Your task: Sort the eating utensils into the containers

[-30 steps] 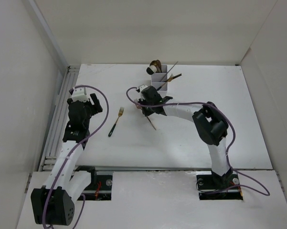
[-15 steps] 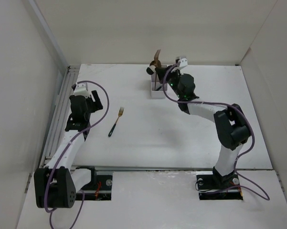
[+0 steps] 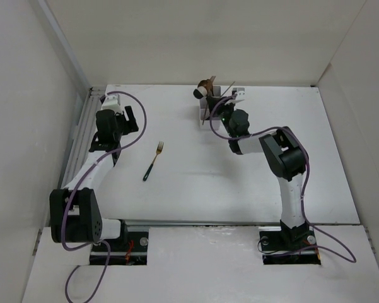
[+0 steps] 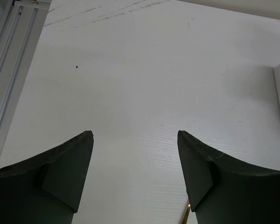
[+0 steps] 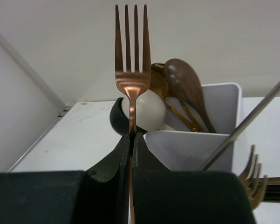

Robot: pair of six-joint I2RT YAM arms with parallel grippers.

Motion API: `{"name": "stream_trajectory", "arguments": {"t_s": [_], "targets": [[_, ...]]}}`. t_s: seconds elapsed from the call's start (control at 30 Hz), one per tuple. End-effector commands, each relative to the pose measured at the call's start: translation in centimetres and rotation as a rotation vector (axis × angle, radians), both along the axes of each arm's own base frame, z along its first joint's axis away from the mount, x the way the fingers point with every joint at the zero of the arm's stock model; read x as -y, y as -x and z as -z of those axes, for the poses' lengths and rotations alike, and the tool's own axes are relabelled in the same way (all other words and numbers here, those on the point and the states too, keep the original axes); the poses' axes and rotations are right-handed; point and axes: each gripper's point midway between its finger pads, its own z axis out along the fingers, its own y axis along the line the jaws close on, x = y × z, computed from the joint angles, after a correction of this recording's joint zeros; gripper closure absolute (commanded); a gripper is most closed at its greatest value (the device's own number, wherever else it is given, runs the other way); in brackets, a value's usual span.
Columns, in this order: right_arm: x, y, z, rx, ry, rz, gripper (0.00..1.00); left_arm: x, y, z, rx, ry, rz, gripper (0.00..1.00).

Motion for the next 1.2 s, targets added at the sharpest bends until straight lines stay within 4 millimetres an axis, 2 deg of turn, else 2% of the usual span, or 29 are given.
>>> {"name": "stream_trajectory", "arguments": {"t_s": [0.0, 0.17, 0.23, 0.4, 0.43, 0.5, 0.53, 0.6, 0.63, 0.67, 0.77, 0.83, 1.1, 1.13, 1.17], "targets": [[2.7, 0.6, -10.6, 0.325, -0.177, 0.032, 1.0, 0.4, -1.5, -3.2, 0.084, -0.008, 0.034, 0.3], [2.2, 1.4, -12.2, 0.345, -0.177, -0.007, 1.0, 0.6, -1.8, -1.8, 0.052, -0.004, 0.044, 0.3], [2.3, 1.7, -12.4, 0.356, -0.191, -0.011, 1.0, 0.7, -1.9, -2.3, 0.061, -0.001, 0.054, 0.3], [3.0, 0.9, -12.9, 0.37, -0.234, 0.034, 1.0, 1.1, -2.0, -1.8, 0.05, 0.014, 0.071, 0.3], [3.5, 0.3, -12.6, 0.363, -0.233, 0.053, 1.0, 1.1, -2.0, -1.8, 0.05, 0.014, 0.071, 0.3], [3.2, -0.4, -11.7, 0.339, -0.222, 0.054, 1.0, 1.1, -2.0, -1.8, 0.05, 0.014, 0.071, 0.3], [3.2, -0.4, -12.1, 0.348, -0.227, 0.054, 1.0, 1.1, -2.0, -1.8, 0.05, 0.014, 0.071, 0.3], [3.3, -0.8, -11.4, 0.339, -0.216, 0.069, 1.0, 1.1, -2.1, -2.3, 0.059, 0.014, 0.071, 0.3], [3.3, -0.9, -10.3, 0.319, -0.207, 0.069, 1.0, 1.1, -2.2, -1.9, 0.05, 0.014, 0.071, 0.3], [3.3, -0.9, -10.3, 0.318, -0.207, 0.069, 1.0, 1.1, -2.2, -1.9, 0.05, 0.014, 0.071, 0.3], [3.4, -0.7, -8.1, 0.276, -0.177, 0.074, 1.0, 1.2, -2.2, -1.9, 0.05, 0.023, 0.068, 0.3], [3.6, -0.3, -8.2, 0.276, -0.163, 0.08, 1.0, 1.2, -2.3, -1.5, 0.041, 0.023, 0.068, 0.3], [2.8, 0.1, -5.4, 0.232, -0.068, 0.063, 1.0, 1.3, -2.6, -1.8, 0.05, 0.026, 0.077, 0.3], [2.4, 0.5, -6.2, 0.249, -0.077, 0.054, 1.0, 1.3, -2.6, -1.8, 0.05, 0.026, 0.077, 0.3], [2.5, 0.6, -5.6, 0.237, -0.072, 0.054, 0.92, 1.1, -2.6, -1.8, 0.05, 0.028, 0.076, 0.3]]}}
